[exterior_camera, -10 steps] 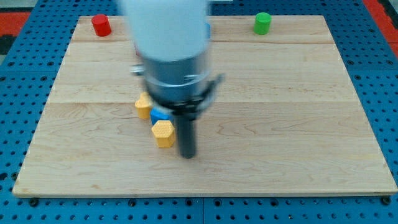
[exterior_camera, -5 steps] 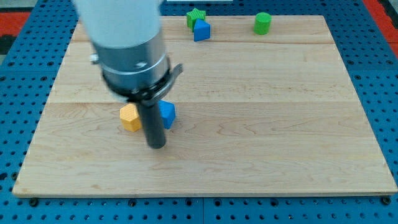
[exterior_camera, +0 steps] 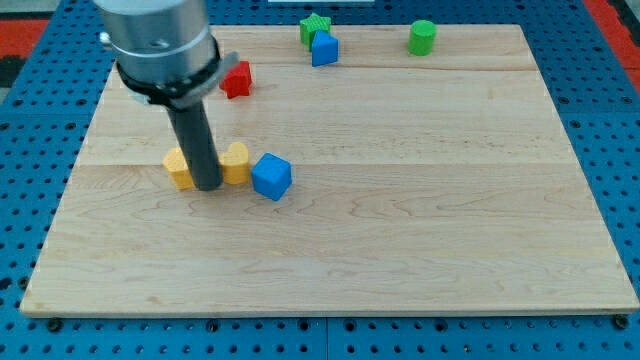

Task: Move the yellow hexagon to the center left of the board

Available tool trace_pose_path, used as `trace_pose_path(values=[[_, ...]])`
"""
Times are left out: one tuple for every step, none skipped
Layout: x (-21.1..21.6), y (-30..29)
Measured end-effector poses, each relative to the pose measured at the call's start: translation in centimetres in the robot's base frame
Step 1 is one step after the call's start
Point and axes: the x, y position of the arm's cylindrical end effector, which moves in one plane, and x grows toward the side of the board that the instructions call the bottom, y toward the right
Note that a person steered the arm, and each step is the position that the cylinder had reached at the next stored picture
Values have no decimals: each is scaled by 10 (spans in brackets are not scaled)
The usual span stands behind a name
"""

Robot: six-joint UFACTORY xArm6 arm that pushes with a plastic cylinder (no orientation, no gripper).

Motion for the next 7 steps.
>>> trace_pose_path(values=[[-9,-64],[-22,-51],[-23,-34],[-34,-40],[-44,-49],[-46,-50],[-40,-57]])
